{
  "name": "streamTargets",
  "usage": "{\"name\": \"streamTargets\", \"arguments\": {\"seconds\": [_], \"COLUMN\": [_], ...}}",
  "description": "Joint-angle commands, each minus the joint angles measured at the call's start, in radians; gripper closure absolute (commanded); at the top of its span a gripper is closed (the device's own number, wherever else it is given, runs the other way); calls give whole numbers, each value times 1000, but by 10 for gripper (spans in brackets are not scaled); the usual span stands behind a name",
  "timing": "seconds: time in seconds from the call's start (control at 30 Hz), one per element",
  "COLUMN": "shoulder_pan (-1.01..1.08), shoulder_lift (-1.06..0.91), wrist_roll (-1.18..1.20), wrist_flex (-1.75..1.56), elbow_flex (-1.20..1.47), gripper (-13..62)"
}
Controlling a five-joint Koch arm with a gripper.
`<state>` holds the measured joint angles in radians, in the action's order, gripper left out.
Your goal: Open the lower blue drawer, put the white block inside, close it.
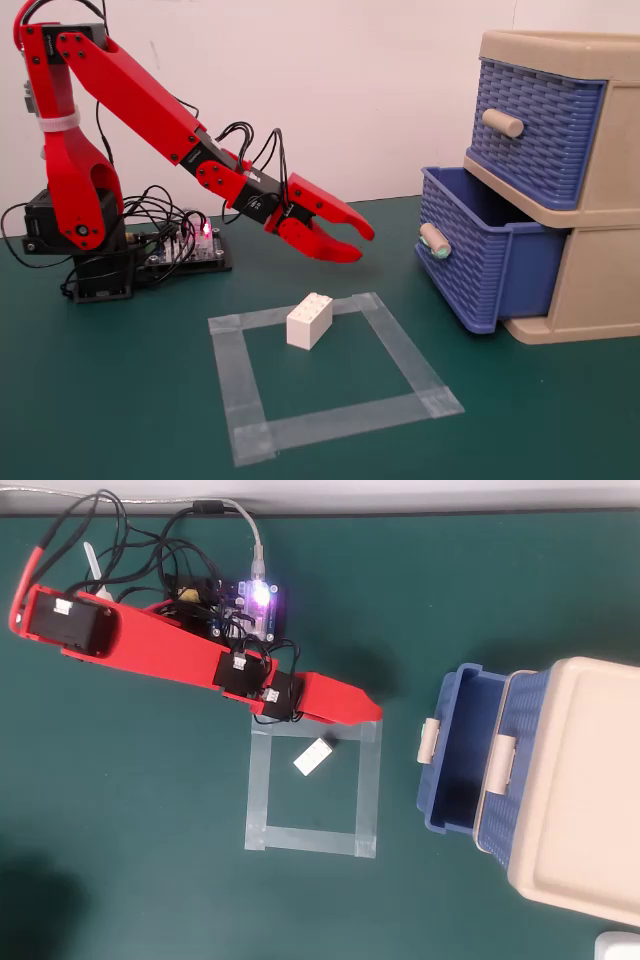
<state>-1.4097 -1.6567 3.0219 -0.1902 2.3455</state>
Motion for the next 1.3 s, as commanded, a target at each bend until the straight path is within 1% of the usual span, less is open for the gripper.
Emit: {"name": "streamTargets", "arguments": {"seconds": [0.0,0.03,0.1,0.13,0.2,0.27,0.37,0.43,0.53,0.63,0.8,1.03,1.27], "shoulder_pan": [-15,-11,17,46,118,173,287,327,336,337,337,341,341], "shoulder_lift": [-60,-95,-195,-252,-330,-281,-81,75,247,331,377,474,491], "wrist_roll": [14,12,8,6,8,15,66,144,218,225,225,225,224], "wrist_flex": [-23,0,172,314,747,1163,1632,1782,1845,1841,1824,1692,1678], "elbow_flex": [-21,-21,-49,-97,-301,-552,-908,-1074,-1186,-1207,-1201,-1193,-1127], "gripper": [152,152,153,153,155,156,156,156,156,157,157,159,167]}}
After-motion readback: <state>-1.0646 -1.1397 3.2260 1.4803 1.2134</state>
